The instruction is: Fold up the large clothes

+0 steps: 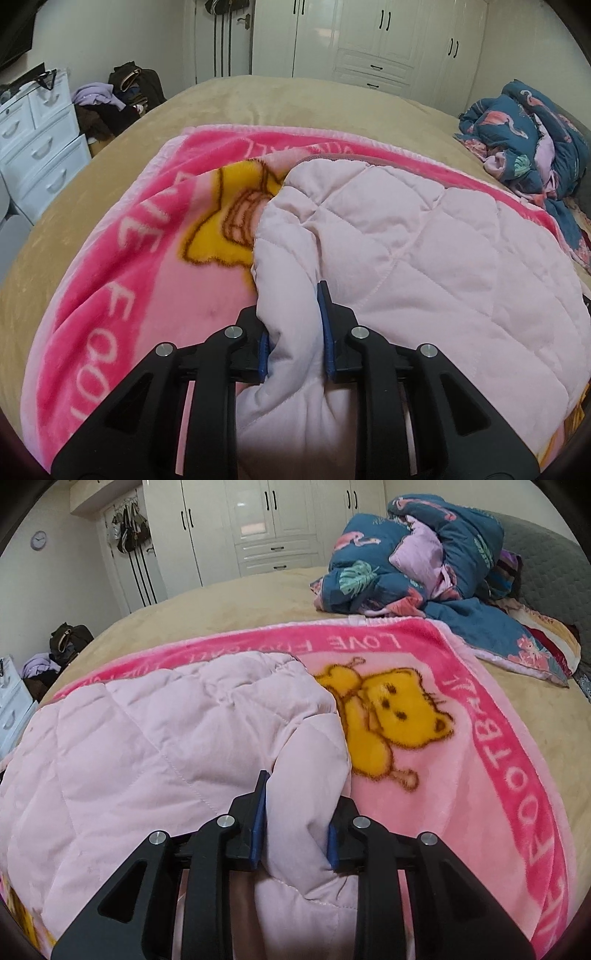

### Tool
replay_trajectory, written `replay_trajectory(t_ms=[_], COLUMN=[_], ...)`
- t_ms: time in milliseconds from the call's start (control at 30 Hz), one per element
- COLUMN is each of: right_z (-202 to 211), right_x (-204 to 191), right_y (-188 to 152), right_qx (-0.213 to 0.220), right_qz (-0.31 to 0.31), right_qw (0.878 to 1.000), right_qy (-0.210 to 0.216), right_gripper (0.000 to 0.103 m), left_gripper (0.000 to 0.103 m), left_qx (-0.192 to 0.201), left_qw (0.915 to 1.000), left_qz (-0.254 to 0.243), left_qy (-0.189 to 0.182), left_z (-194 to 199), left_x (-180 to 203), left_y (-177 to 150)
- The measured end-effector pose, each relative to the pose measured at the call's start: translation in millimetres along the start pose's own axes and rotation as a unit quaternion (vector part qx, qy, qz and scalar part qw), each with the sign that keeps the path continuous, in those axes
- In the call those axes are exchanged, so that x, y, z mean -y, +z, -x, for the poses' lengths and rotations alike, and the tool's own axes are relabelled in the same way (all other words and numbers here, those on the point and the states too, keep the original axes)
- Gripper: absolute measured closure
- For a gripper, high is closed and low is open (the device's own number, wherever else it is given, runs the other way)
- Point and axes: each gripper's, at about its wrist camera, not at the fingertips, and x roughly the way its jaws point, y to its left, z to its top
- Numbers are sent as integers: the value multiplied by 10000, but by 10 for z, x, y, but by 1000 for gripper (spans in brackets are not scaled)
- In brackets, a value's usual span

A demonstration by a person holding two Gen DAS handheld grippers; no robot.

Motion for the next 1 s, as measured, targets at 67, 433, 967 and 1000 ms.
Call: replay_trajectory(t_ms=[67,433,967,1000], right_z=[-41,194,1189,1154], right_x=[-19,-39,-691,-729], right_y=[6,-71,-712,-755], right_qx=[-51,-75,487,358], right_qz=[3,4,756,790], right_qw=[10000,9995,9937,9934], right_qy=[-57,-310,676,752], right_gripper=[76,47,15,15], left_gripper=[88,78,25,25], left_qx=[-29,-176,222,130], left_qw=[10000,9998,9970,9966], left_qz=[-19,59,-364,-394], left_qy=[37,81,-641,-708], left_z=[-30,133,1147,1126], left_x=[4,-17,454,517], left_y=[1,-20,-419,-500])
